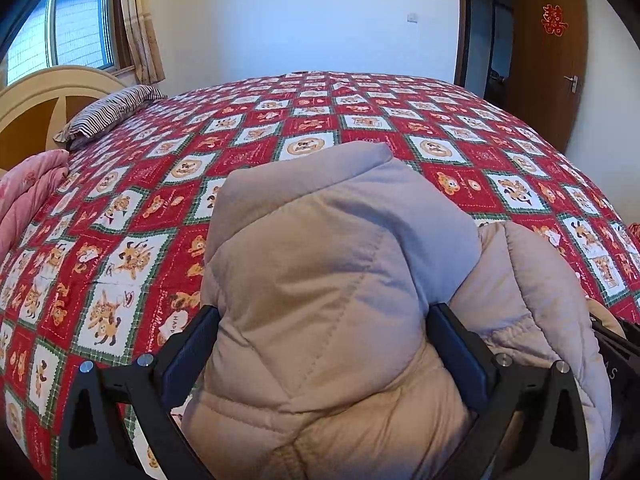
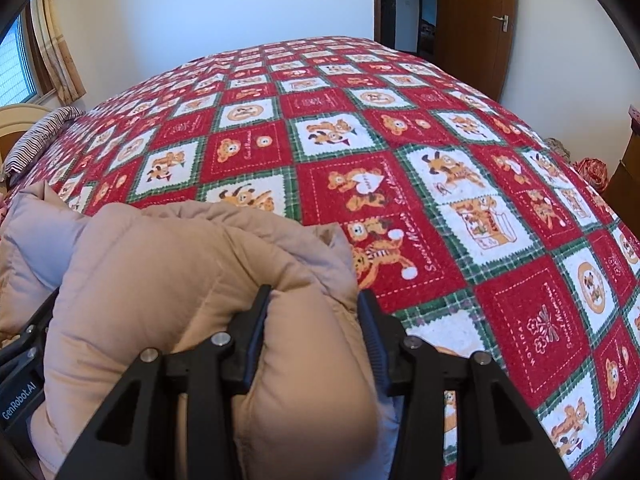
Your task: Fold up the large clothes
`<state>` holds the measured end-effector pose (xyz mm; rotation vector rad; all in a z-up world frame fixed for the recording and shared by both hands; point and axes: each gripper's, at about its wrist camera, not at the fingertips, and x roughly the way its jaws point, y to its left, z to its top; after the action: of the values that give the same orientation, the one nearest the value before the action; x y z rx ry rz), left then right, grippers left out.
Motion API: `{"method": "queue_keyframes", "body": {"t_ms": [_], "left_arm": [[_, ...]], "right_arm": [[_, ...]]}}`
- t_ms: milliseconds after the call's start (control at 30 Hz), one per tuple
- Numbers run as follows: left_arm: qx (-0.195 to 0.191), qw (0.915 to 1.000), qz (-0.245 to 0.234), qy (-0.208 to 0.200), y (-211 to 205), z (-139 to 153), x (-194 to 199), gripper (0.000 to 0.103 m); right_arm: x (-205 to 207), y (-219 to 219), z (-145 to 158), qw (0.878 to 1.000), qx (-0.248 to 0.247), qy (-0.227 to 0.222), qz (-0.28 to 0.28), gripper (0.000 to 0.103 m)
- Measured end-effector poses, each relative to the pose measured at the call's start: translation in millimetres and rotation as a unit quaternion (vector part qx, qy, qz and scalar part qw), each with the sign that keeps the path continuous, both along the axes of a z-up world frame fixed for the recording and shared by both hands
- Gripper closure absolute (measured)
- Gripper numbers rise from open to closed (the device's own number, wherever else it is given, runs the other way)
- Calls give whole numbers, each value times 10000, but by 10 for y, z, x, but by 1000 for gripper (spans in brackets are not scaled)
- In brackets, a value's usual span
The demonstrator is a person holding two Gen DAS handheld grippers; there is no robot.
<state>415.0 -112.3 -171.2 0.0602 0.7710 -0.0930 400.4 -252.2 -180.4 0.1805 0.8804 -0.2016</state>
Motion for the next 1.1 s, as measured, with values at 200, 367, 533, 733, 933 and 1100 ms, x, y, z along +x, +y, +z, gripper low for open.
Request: {"method": "queue_keyframes", "body": {"t_ms": [200, 367, 533, 733, 933, 1100], "left_arm": [[40, 10000, 4, 61, -20, -27, 38, 0], [72, 10000, 10, 49, -32, -41, 55, 0], [85, 9999, 10, 54, -36, -46, 63, 0], [121, 9999, 13, 43, -47, -49, 72, 0], [217, 9998, 22, 46, -67, -46, 77, 0], [13, 9996, -81, 268, 52, 110, -44, 1]], "right_arm": [[37, -13, -31, 10000, 54, 70, 0, 55], [45, -20, -43, 9999, 65, 93, -15, 54], [66, -39, -57, 9998, 127, 131, -16, 54], [60, -65, -78, 9997, 225, 102, -41, 53], [60, -91, -91, 9994, 319, 99, -58, 52], [40, -142, -82, 9987, 508, 81, -29, 47]]}}
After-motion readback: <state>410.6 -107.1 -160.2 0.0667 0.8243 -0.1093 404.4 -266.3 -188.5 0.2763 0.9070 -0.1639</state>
